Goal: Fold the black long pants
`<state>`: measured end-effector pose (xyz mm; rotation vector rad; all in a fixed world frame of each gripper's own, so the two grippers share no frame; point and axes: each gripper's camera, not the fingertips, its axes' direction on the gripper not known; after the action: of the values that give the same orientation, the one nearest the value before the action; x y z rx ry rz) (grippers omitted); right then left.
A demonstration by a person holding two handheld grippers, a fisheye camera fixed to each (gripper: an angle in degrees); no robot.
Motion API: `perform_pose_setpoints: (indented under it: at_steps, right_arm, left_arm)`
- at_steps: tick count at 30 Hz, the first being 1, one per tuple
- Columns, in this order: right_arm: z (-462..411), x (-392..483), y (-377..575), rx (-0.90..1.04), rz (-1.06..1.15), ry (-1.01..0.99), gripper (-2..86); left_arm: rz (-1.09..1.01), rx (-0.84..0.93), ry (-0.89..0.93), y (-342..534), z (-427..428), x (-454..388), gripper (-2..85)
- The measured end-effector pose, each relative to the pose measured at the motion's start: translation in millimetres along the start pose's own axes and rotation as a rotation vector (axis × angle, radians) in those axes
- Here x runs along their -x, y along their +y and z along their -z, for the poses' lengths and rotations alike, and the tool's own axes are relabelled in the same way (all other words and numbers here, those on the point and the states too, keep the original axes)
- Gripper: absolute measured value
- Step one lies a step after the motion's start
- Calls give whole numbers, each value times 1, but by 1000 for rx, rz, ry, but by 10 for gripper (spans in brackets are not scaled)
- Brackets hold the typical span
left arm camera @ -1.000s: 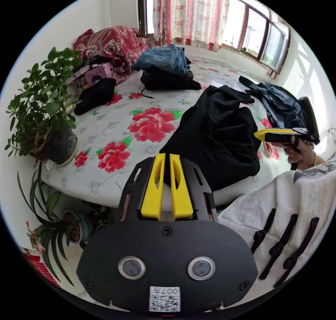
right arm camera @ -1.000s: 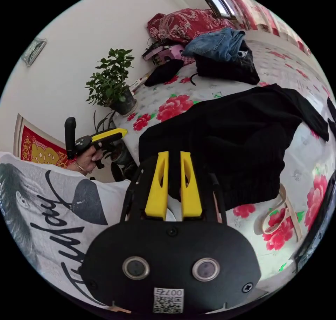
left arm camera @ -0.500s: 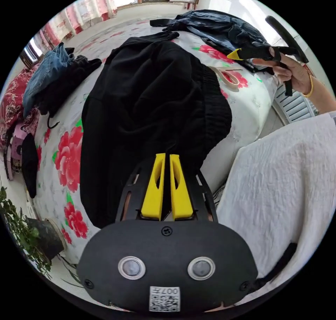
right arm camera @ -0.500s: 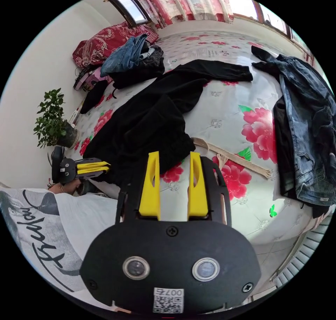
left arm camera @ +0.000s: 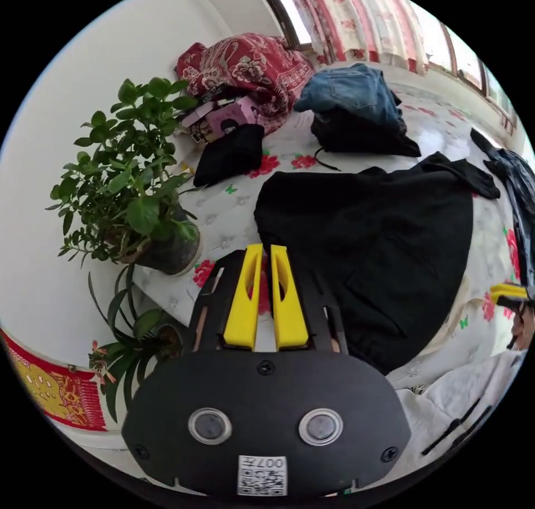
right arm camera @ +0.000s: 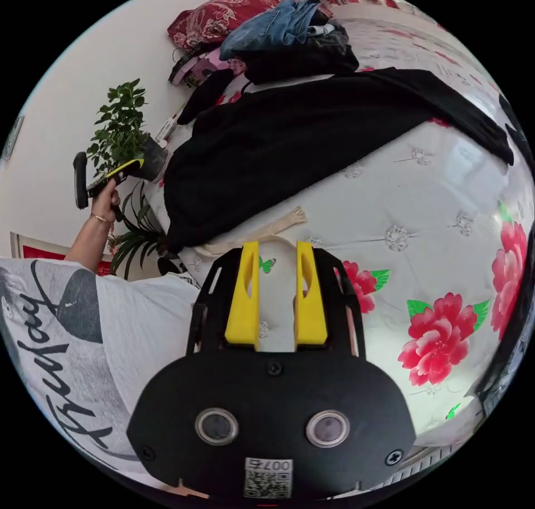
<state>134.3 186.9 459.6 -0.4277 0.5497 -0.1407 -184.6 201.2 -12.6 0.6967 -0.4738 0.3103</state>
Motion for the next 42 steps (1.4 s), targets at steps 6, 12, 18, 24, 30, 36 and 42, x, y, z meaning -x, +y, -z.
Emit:
perform_pose_setpoints:
  at_steps: [6, 12, 18, 24, 30, 36, 42]
  right_arm:
    - [98, -137, -32, -208, -278, 188, 77]
    - [164, -257, -81, -342, -482, 163, 84]
    - [184, -346, -116, -430, -644, 182, 81]
    - [179, -398, -128, -415, -730, 42, 30]
    - [267, -334, -49, -776, -577, -127, 5]
    - [396, -212, 77, -1013, -415, 13, 3]
    - [398, -162, 92, -768, -379, 368, 15]
  left_arm:
    - [-331, 127, 522, 34, 31, -140, 105]
    - [-734, 266, 322, 36, 15, -244, 30]
    - [-559, 455, 307, 6, 17, -223, -8]
    - [-427, 596, 127, 1, 25, -169, -10]
    - [-195, 614, 27, -3, 36, -92, -10]
    - [-155, 538, 66, 2, 60, -48, -10]
    - [-187, 481, 130, 26, 79, -18, -8]
